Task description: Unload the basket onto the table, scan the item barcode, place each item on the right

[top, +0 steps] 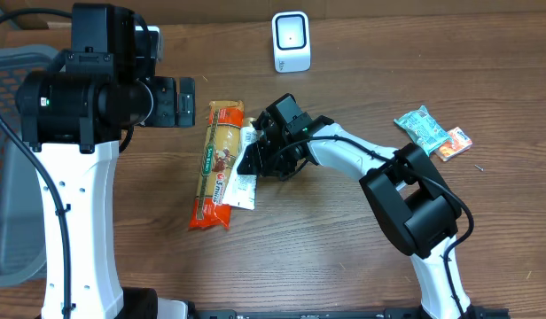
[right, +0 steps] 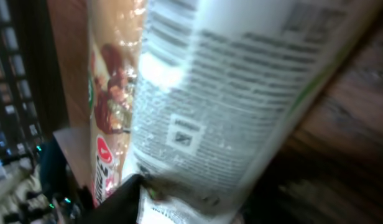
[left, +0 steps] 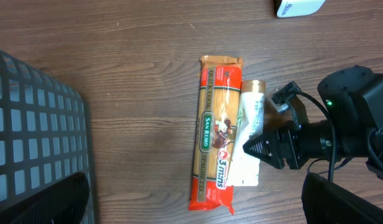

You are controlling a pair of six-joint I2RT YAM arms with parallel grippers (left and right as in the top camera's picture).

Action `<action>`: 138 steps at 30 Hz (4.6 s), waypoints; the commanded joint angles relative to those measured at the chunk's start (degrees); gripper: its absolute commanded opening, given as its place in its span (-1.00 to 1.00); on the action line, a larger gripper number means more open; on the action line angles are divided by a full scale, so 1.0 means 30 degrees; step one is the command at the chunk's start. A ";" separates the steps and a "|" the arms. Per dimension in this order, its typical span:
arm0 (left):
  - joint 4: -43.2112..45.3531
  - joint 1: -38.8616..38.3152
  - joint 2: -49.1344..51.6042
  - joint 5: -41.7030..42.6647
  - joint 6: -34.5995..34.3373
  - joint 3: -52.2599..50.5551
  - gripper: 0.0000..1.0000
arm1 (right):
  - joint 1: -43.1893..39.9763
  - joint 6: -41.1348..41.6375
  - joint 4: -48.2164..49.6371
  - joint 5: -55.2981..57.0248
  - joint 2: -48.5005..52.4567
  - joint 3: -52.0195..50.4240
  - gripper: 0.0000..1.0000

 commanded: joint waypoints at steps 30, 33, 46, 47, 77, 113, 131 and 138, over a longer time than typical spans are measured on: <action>0.0036 -0.0124 0.0066 -0.0029 0.0364 0.0146 1.00 | 0.0182 -0.8174 -1.1205 1.1489 -0.5158 0.0379 -0.89; 0.0036 -0.0124 0.0066 -0.0029 0.0364 0.0146 1.00 | 0.0131 -0.8007 -0.9799 0.8837 -0.5158 0.0182 -0.60; 0.0036 -0.0124 0.0066 -0.0029 0.0364 0.0146 1.00 | -0.0969 -0.7031 -0.8939 0.8240 -0.4779 -0.0015 -0.03; 0.0036 -0.0124 0.0066 -0.0029 0.0364 0.0146 0.99 | -0.1282 -0.7038 -0.9136 0.8102 -0.4852 0.0175 -0.01; 0.0036 -0.0124 0.0066 -0.0029 0.0364 0.0146 0.99 | -0.3162 -0.4386 -0.2674 0.0750 -0.4299 -0.5115 0.15; 0.0036 -0.0124 0.0066 -0.0029 0.0364 0.0146 0.99 | -0.3417 -0.2091 -0.1501 -0.1217 -0.4182 -0.5013 -0.93; 0.0036 -0.0124 0.0066 -0.0029 0.0364 0.0146 0.99 | -0.7067 -0.5340 -0.4648 -0.4889 -1.3777 -0.4823 -0.93; 0.0036 -0.0124 0.0066 -0.0029 0.0364 0.0146 0.99 | -0.7111 -0.7067 -0.6572 -0.4889 -1.4353 -0.4823 -0.93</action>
